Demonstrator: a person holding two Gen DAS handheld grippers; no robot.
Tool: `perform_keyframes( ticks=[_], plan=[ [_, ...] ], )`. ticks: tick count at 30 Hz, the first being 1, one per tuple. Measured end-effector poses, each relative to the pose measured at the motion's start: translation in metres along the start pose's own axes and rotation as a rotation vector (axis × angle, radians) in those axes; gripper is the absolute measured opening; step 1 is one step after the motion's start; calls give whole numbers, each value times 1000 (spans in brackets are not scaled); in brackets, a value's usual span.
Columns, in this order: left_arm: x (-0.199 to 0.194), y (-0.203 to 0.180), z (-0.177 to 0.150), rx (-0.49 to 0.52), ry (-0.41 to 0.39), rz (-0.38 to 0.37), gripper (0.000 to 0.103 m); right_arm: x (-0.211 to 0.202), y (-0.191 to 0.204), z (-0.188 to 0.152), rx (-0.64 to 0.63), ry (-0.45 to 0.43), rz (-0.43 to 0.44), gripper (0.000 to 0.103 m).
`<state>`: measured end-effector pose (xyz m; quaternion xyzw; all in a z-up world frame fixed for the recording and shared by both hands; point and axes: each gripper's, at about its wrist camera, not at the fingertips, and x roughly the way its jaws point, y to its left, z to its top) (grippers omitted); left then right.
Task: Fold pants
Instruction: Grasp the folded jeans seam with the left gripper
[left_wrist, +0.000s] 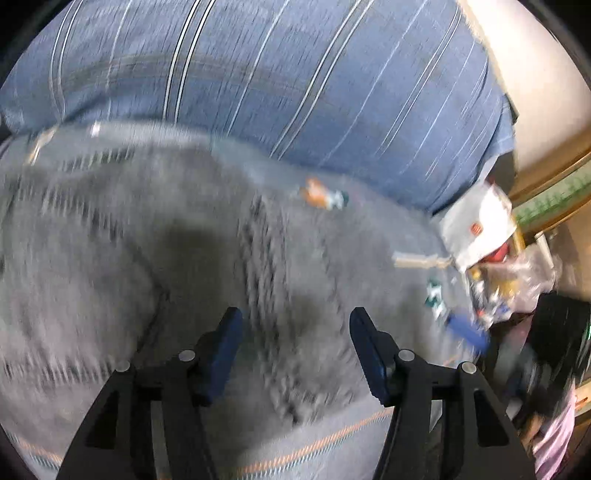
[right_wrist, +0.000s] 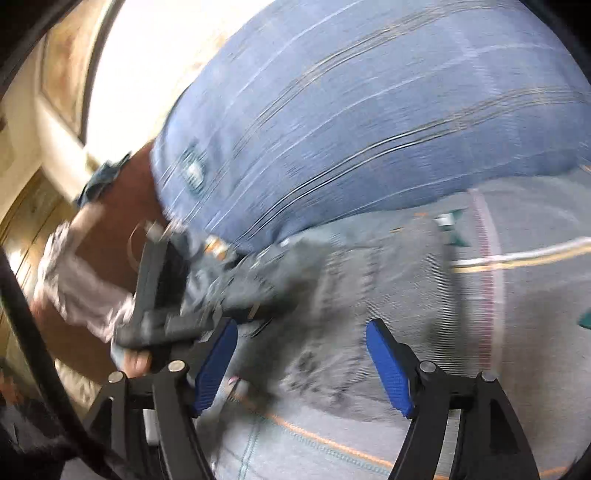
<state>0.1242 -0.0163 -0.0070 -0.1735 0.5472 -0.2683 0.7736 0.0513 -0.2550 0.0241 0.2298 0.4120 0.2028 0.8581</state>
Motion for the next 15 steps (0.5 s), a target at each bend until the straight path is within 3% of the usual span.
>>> perform_keyframes(
  ticks=[3,5,9,11,13,15],
  plan=[
    [13,4,-20,-10,-4,1,61,-2,-28,5,56,-11,-144,75],
    [29,-1,-23,20,41,20,60,0,-42,4,98,8,-215,74],
    [33,-9,-27,17,27,10,59,18,-58,0,123,83,-298,70],
    [40,-14,-29,32,21,55,49,26,-58,-3,124,115,-326,58],
    [42,-15,-29,41,8,116,24,37,-63,-9,127,171,-318,52],
    [38,-15,-28,54,7,109,11,48,-63,-13,108,198,-333,46]
  ],
)
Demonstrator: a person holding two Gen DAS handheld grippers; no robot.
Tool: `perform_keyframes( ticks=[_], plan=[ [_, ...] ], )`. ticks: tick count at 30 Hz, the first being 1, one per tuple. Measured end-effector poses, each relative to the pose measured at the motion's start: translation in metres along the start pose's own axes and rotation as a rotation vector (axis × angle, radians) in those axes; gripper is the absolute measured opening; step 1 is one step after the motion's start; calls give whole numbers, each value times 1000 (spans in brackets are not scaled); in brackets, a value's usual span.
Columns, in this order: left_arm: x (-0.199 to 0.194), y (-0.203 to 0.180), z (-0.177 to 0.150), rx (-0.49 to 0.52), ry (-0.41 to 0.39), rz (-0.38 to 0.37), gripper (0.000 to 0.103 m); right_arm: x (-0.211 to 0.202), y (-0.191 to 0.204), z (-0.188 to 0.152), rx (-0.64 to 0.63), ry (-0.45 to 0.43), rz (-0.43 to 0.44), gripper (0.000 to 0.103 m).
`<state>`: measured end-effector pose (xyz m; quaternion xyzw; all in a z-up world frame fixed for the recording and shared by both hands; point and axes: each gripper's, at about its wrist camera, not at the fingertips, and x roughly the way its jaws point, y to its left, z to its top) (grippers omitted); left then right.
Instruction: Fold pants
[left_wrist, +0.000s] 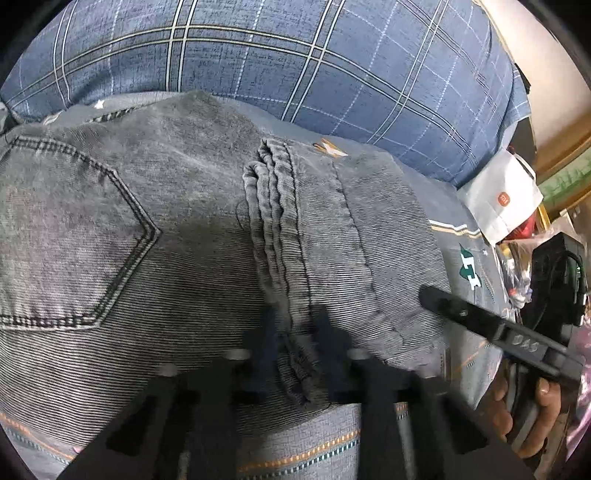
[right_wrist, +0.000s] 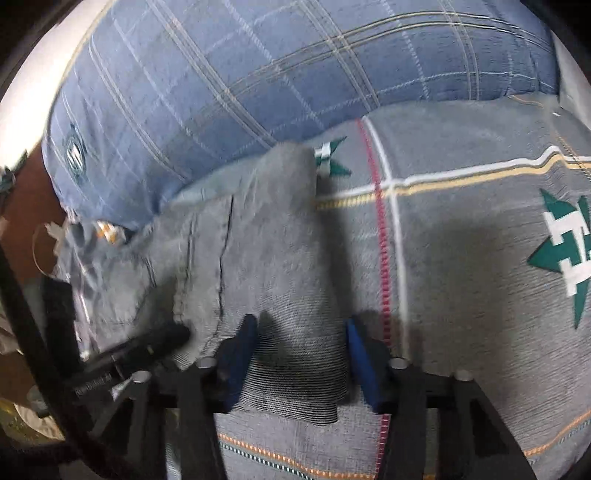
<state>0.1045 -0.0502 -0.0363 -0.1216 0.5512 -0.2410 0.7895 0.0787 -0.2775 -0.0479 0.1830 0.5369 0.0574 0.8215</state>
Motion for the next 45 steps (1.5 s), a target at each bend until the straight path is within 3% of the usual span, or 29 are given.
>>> perform_keyframes(
  ticks=[3,6,10,13,16,19,24,27,28,32,36,41,45],
  plan=[
    [-23,-6,5,27,-47,-27,9,-7,9,-2,-43,-27,10,46],
    [-44,-6,10,55,-90,14,9,-10,11,-3,-59,-31,15,46],
    [-4,11,6,44,50,106,10,4,7,-6,-55,24,-12,47],
    [-12,14,9,16,20,71,10,1,14,-6,-75,-1,-1,47],
    [-27,4,18,72,-44,138,10,-5,14,-4,-70,-23,14,48],
    [-2,18,13,64,45,150,14,8,11,-6,-52,19,9,48],
    [-12,9,20,90,13,170,15,5,21,-7,-96,0,5,48],
    [-23,10,18,74,15,185,29,-4,22,-6,-94,-40,14,51],
    [-28,8,20,68,2,176,32,-7,23,-5,-89,-54,18,58],
    [-69,16,26,30,-100,152,54,-26,29,-5,-98,-147,36,65],
    [-103,40,22,-75,-167,183,61,-42,49,-12,-156,-211,123,66],
    [-136,118,-16,-354,-200,274,61,-39,85,-35,-231,-203,200,66],
    [-157,178,-51,-582,-240,210,61,-21,133,-56,-315,-142,213,66]
  ],
)
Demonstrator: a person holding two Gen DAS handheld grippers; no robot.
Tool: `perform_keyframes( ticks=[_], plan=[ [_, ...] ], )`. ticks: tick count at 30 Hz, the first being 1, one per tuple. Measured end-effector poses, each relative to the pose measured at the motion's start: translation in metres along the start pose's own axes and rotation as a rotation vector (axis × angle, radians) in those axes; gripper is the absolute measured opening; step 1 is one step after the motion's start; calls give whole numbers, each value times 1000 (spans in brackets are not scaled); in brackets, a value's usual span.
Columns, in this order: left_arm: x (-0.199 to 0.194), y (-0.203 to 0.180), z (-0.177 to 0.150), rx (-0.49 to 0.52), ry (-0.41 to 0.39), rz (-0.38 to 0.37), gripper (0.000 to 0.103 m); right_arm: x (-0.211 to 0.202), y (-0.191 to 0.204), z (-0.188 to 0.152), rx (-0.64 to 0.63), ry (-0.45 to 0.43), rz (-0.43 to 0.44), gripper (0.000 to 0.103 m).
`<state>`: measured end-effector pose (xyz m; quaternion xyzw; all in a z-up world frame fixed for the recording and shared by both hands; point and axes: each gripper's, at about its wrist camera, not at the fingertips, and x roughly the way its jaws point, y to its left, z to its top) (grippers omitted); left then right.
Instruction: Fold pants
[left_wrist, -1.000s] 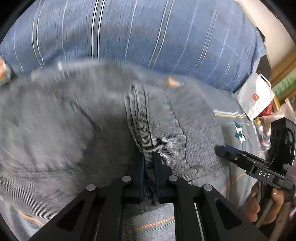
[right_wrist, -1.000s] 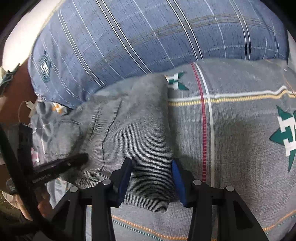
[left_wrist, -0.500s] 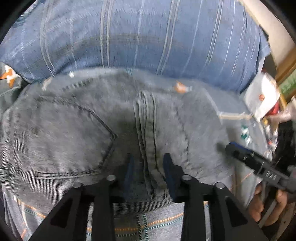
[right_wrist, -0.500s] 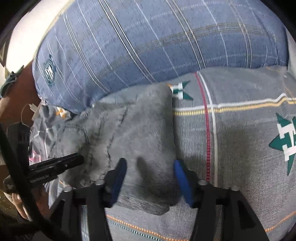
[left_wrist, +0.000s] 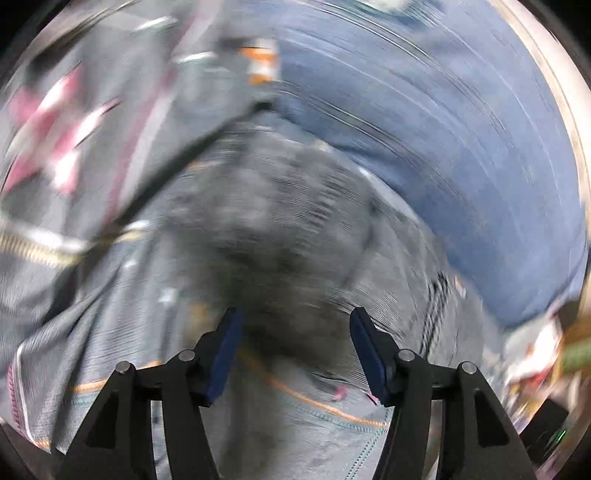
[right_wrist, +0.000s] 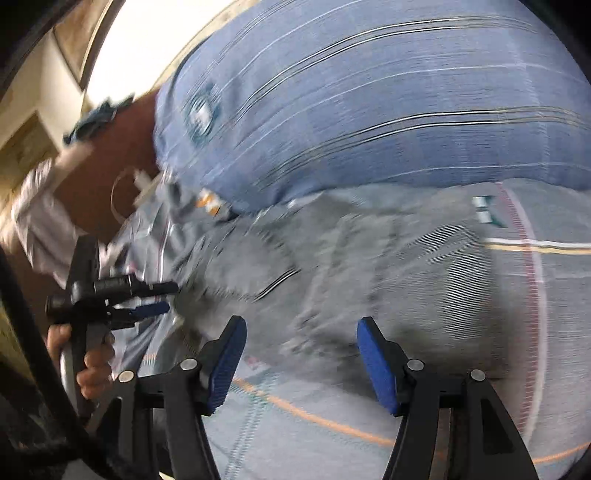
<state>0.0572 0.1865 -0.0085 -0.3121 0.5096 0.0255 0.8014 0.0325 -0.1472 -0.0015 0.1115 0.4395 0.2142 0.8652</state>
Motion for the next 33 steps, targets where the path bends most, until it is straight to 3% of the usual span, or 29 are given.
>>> perform_keyframes(
  ticks=[5,8,11,16,18,20,23,27,30,33],
  plan=[
    [11,35,10,-134,42,-27,61,31,46,4,0,43,88,66],
    [21,54,7,-241,99,-83,61,56,80,14,-41,75,89,66],
    [19,64,9,-279,90,-96,61,85,102,22,-92,117,64,66],
    [41,77,18,-365,101,-142,61,133,110,22,-114,190,25,65],
    [42,75,22,-354,84,-139,61,147,103,17,-81,219,39,62],
    [45,76,25,-367,72,-148,61,152,94,10,-55,233,32,52],
    [46,79,25,-411,42,-168,60,150,85,4,-42,224,53,52],
    [44,70,26,-355,21,-144,26,147,76,3,-33,230,83,50],
    [34,57,27,-259,-18,-114,17,148,75,2,-43,228,81,50],
    [19,42,26,-176,-68,-101,16,148,77,1,-57,230,91,52]
  ],
)
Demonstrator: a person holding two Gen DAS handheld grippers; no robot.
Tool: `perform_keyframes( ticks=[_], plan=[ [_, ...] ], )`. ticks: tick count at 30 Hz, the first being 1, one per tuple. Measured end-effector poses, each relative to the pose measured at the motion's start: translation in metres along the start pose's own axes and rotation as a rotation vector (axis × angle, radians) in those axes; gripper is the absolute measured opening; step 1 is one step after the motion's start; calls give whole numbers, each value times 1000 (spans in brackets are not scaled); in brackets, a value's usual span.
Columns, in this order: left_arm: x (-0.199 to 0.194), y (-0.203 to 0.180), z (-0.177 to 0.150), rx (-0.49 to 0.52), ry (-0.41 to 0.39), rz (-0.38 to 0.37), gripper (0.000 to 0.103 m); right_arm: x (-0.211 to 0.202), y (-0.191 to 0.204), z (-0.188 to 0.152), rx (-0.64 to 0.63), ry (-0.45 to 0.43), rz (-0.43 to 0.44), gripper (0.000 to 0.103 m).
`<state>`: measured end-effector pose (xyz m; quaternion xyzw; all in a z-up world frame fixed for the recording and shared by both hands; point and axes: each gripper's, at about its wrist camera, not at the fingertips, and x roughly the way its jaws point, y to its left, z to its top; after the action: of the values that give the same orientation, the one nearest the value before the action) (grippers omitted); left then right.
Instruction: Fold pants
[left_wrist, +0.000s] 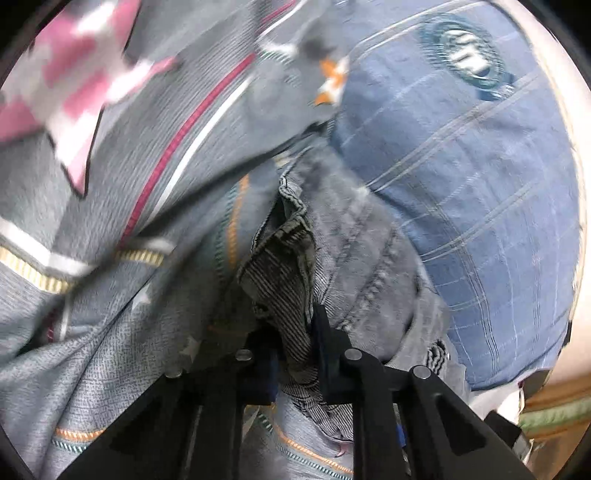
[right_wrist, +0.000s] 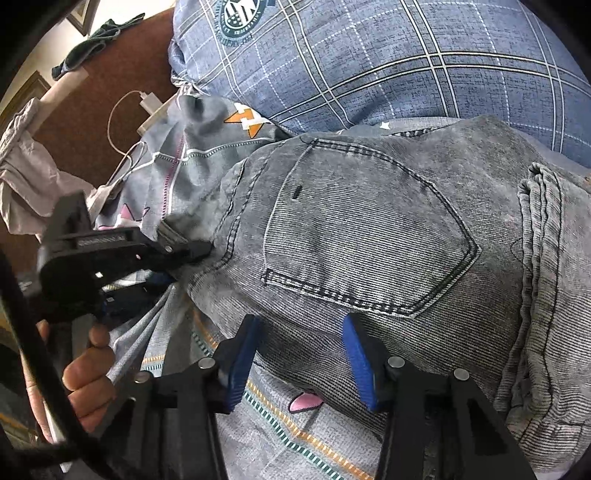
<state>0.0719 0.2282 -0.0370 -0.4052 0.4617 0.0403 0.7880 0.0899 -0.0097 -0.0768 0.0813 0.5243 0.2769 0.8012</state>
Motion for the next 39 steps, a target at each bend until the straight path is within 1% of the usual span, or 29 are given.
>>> perform_keyframes(
  ticks=[1,2,3,5,9,11,14,17,20,21,22,23,25,27,28,29,31,33,34,36,37,39],
  plan=[
    [-5,-4,-1,16,-16,-10,16,-2,-1,1,4,3,15,52],
    [-9,-7,-2,38,-25,-4,16,-6,-3,1,17,6,37,53],
    [-12,-8,-2,40,-31,1,16,-13,-8,1,40,5,79,53],
    [-11,-4,1,9,-26,-19,16,-21,-13,2,55,-4,122,55],
    [-13,2,4,-7,6,-16,16,-20,-13,0,35,20,99,55],
    [-6,-3,8,9,22,14,17,-12,-12,-2,30,39,80,55],
    [8,-15,20,18,47,53,18,-7,-6,-5,3,32,43,55],
    [16,-31,31,60,86,111,22,-6,-2,-5,-11,26,27,55],
    [23,-41,36,112,108,171,22,-5,-3,-4,-4,18,40,55],
    [25,-43,35,130,106,202,23,-4,-4,-5,2,14,50,55],
    [26,-44,34,151,102,230,20,-4,-5,-4,4,11,56,55],
    [26,-49,31,188,96,256,19,-4,-6,-5,6,8,65,55],
    [21,-56,26,237,75,281,19,-8,-10,-8,10,5,84,56],
    [17,-58,25,239,71,259,20,-11,-14,-9,17,3,99,56],
    [18,-58,28,231,87,254,23,-12,-14,-10,17,2,103,56],
    [21,-55,33,209,115,242,23,-13,-16,-10,19,0,108,56],
    [25,-55,40,206,136,229,23,-13,-16,-11,19,-3,112,56],
    [32,-60,45,245,169,248,24,-14,-15,-12,6,-7,107,56],
    [33,-63,46,252,173,254,24,-14,-14,-12,5,-8,106,56],
    [34,-74,47,275,152,273,22,-15,-15,-12,8,-9,107,56],
    [33,-78,45,289,142,284,18,-14,-14,-12,8,-10,108,56],
    [27,-88,37,321,103,290,14,-15,-14,-12,11,-11,112,56]
  ],
)
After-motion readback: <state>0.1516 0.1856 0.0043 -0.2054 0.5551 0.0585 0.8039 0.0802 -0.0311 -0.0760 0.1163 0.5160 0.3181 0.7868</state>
